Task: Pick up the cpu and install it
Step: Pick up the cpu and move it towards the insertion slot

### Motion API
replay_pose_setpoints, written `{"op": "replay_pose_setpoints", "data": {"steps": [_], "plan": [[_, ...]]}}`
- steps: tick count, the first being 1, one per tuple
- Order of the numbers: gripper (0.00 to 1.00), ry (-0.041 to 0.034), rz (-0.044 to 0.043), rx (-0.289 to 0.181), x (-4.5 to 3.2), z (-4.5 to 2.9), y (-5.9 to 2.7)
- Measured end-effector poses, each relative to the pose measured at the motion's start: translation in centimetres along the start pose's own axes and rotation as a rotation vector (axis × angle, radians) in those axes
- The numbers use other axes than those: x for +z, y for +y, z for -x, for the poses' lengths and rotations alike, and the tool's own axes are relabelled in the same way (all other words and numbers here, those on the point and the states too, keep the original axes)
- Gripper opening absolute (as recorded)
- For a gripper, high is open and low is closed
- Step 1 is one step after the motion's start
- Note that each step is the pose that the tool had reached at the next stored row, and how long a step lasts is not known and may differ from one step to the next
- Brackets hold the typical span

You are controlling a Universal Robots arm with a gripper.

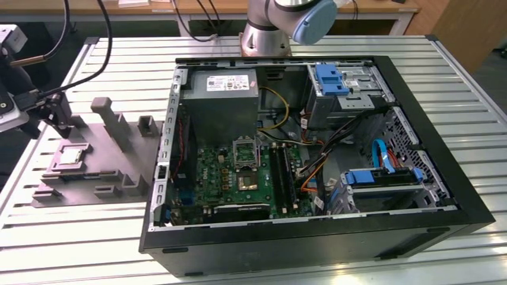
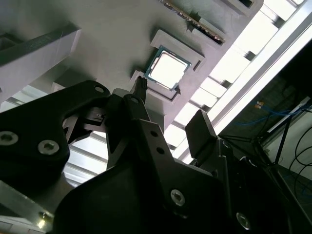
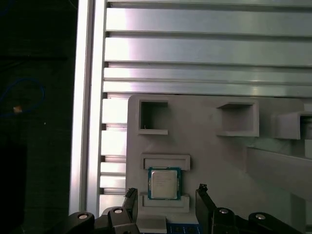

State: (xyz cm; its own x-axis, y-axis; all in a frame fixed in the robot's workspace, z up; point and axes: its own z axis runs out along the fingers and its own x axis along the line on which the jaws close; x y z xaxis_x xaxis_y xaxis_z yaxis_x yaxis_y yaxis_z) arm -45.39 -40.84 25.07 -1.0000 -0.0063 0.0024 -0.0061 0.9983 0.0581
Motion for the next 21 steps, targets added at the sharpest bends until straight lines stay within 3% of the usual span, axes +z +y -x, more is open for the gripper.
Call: {"op": "replay_pose_setpoints", "data": {"steps": [5,7,21], "plan": [[0.59,0.0,-0.0006,0.0,0.47,-0.01,-0.02],[0.59,0.0003,-0.0008,0.0,1.29,-0.01,-0.07],[0.59,0.0001,-0.0038,0.0,1.31,0.0,-0.07]]}}
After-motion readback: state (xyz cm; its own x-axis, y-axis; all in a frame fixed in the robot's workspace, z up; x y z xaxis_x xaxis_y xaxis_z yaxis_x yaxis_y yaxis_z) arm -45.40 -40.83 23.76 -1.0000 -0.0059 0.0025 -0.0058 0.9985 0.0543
